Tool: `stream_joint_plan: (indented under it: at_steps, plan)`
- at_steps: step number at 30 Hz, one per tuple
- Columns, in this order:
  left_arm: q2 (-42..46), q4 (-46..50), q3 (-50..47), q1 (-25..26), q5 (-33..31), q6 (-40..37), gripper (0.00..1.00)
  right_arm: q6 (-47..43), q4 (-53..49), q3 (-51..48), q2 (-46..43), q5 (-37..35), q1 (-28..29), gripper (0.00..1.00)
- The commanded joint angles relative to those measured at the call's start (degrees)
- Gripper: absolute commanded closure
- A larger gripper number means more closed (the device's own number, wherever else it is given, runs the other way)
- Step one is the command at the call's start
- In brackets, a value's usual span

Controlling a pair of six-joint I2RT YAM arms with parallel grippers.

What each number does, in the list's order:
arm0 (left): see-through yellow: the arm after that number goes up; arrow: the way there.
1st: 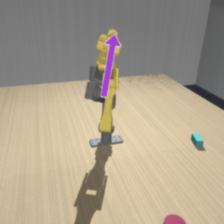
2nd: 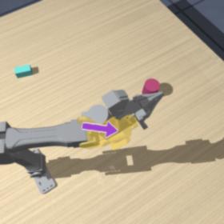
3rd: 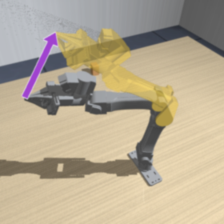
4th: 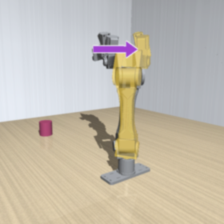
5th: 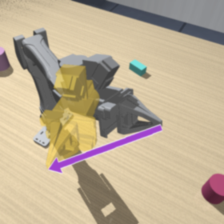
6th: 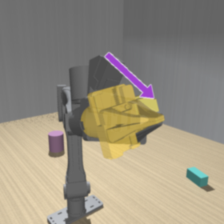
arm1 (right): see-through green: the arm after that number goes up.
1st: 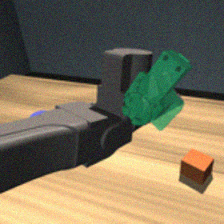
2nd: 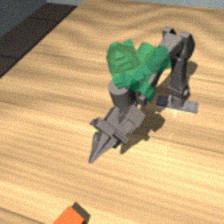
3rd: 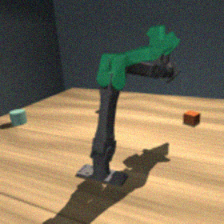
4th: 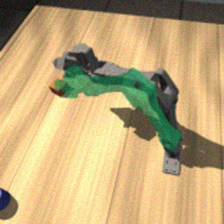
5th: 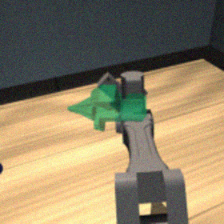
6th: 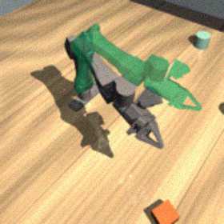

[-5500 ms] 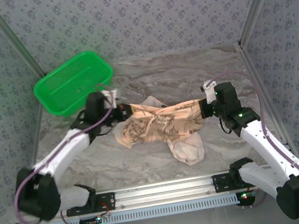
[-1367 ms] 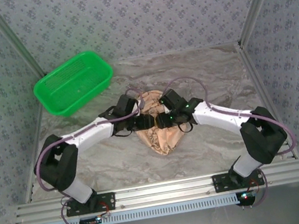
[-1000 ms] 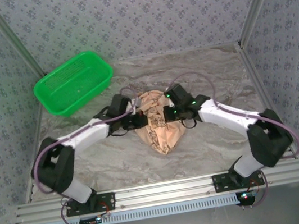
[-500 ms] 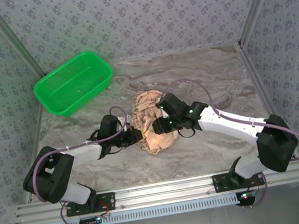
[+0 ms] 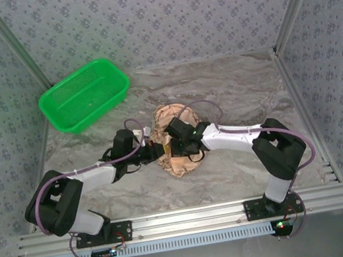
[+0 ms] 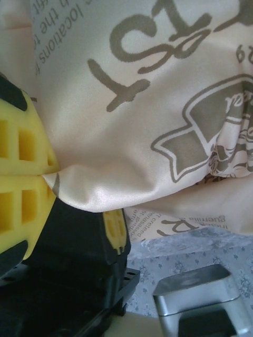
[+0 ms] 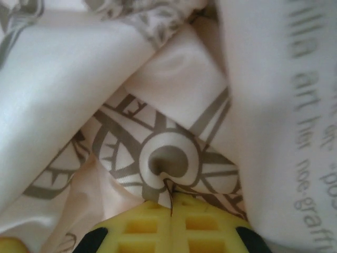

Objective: Fold the inside-out t-shirt

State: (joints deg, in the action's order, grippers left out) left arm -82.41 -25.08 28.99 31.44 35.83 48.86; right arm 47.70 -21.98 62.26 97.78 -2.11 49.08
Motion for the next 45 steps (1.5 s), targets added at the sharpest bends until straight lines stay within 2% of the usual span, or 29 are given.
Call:
stream_joint_plan:
  at_steps: [1,3,6,8,10,12,14,15,16,17,19,23,27,34,35,36,37,38,40,41,43,45]
  plan:
    - [3.65,-0.77,1.92,-3.02,1.62,1.11,1.0,-7.88,-2.34,3.92,-5.81,1.55,-3.58,1.0]
    - [5.62,0.27,3.33,-6.32,1.26,1.85,1.0,-11.22,-8.47,5.59,-10.48,0.72,-6.44,1.0]
    - [7.62,5.83,7.48,-9.63,1.01,-0.74,1.0,-15.08,-15.49,6.57,-18.0,-0.02,-13.96,1.0]
    - [8.9,10.23,6.95,-9.8,-2.15,-3.34,1.0,-15.71,-17.11,-0.3,-20.4,0.08,-18.83,1.0]
    - [8.1,9.78,2.31,-9.76,-7.19,-4.39,1.0,-13.46,-13.05,-10.63,-19.26,-1.64,-20.99,1.0]
    - [4.71,8.07,-1.1,-9.51,-10.64,-4.13,1.0,-12.12,-9.16,-16.87,-16.6,1.11,-20.66,1.0]
    - [0.84,4.88,-2.68,-9.26,-9.86,-4.57,1.0,-10.75,-9.41,-17.68,-16.63,0.08,-18.51,1.0]
    - [-0.1,4.82,-2.64,-8.79,-9.56,-4.74,0.95,-11.14,-10.7,-16.5,-17.46,-0.05,-17.84,0.85]
    - [-0.08,5.07,-2.15,-7.75,-8.5,-5.83,0.77,-12.7,-12.14,-14.5,-18.55,0.33,-17.48,0.7]
    - [0.53,6.08,-1.22,-6.59,-7.8,-7.37,0.61,-14.13,-14.64,-12.62,-19.42,0.31,-17.2,0.64]
    - [3.27,13.62,2.64,-3.49,-8.18,-12.55,0.51,-17.95,-18.39,-6.82,-21.34,0.31,-15.56,0.55]
    - [7.35,26.6,10.62,2.04,-10.9,-20.47,0.49,-21.71,-19.13,-0.51,-21.93,3.87,-12.91,0.53]
    - [7.06,28.42,13.77,5.85,-16.33,-22.1,0.48,-19.05,-13.78,-1.09,-17.21,5.78,-12.56,0.51]
    - [-8.98,29.97,22.48,6.83,-19.75,-19.42,0.46,-17.51,-9.01,2.35,-5.15,-0.59,-12.76,0.49]
    - [-11.46,29.67,23.6,6.88,-19.86,-19.01,0.46,-18.31,-8.76,2.97,-3.39,0.36,-13.01,0.54]
    - [-13.2,29.72,24.57,6.8,-19.7,-18.96,0.5,-18.76,-8.85,3.66,-2.21,1.01,-13.29,0.68]
    - [-14.74,30.54,25.93,6.8,-19.46,-19.33,0.59,-18.79,-9.65,4.46,-1.57,1.03,-13.58,0.86]
    - [-15.58,32.31,27.53,6.7,-19.01,-20.22,0.76,-19.6,-10.03,4.93,-2.11,1.39,-13.73,0.96]
    - [-14.81,36.67,30.68,6.16,-17.06,-23.93,0.95,-20.85,-10.39,5.42,-5.59,1.65,-14.41,1.0]
    - [-13.21,38.93,32.17,5.44,-16.4,-26.03,1.0,-22.08,-10.66,5.58,-7.87,2.93,-15.25,1.0]
    - [-9.0,40.71,34.09,3.08,-14.86,-27.92,1.0,-24.54,-12.18,8.1,-12.53,5.71,-17.6,1.0]
    - [-4.31,38.46,33.9,-0.99,-10.06,-25.73,1.0,-26.42,-14.84,8.2,-17.77,6.85,-19.92,1.0]
